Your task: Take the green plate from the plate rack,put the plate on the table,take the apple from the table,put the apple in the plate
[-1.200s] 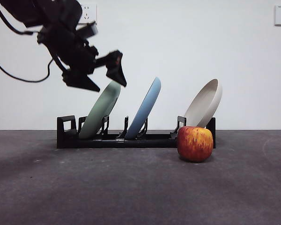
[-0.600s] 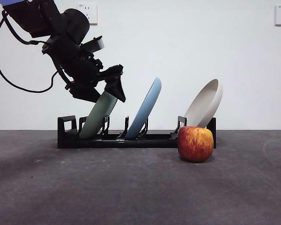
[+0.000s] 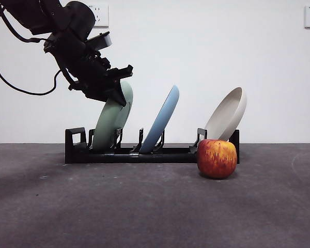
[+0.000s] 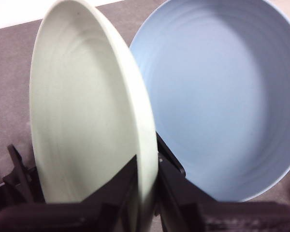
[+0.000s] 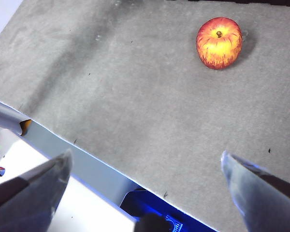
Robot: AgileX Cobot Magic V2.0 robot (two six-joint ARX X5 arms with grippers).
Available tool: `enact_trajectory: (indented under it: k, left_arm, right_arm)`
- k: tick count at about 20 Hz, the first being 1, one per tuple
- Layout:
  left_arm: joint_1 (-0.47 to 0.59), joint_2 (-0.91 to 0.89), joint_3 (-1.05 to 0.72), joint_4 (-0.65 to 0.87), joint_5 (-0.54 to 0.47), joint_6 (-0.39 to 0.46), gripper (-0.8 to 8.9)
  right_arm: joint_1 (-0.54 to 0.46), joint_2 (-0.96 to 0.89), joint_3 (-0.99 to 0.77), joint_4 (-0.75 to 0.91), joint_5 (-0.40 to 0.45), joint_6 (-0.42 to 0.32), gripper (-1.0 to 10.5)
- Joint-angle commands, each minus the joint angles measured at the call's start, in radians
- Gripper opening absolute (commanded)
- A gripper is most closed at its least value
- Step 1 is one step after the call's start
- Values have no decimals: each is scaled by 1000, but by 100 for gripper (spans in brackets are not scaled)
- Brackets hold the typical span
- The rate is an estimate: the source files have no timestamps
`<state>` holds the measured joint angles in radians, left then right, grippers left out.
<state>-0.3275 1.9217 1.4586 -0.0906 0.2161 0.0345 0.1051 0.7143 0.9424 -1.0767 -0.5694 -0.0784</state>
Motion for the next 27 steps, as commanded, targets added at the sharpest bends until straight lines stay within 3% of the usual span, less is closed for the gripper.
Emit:
enact_trajectory:
  k: [1, 5, 11, 15, 21, 27]
  left_arm:
    - [-6, -16, -10, -23, 32, -16, -6]
    - [-6, -122, -10, -40, 29, -14, -6]
    - [-14, -383, -10, -144, 26, 59, -6]
    - [-69, -582, -10, -369, 1, 227, -6]
    - [-314, -715, -15, -741, -322, 358, -5]
    - [-555, -703, -256, -665, -552, 355, -5]
  right_arm:
    - [2, -1, 3, 5, -1, 2, 685]
    - [2, -1, 3, 6, -1, 2, 685]
    - [2, -1, 3, 6, -1, 2, 685]
    - [2, -1, 3, 6, -1, 2, 685]
    - [2, -1, 3, 6, -8, 2, 685]
    - [2, -1, 3, 5, -8, 2, 685]
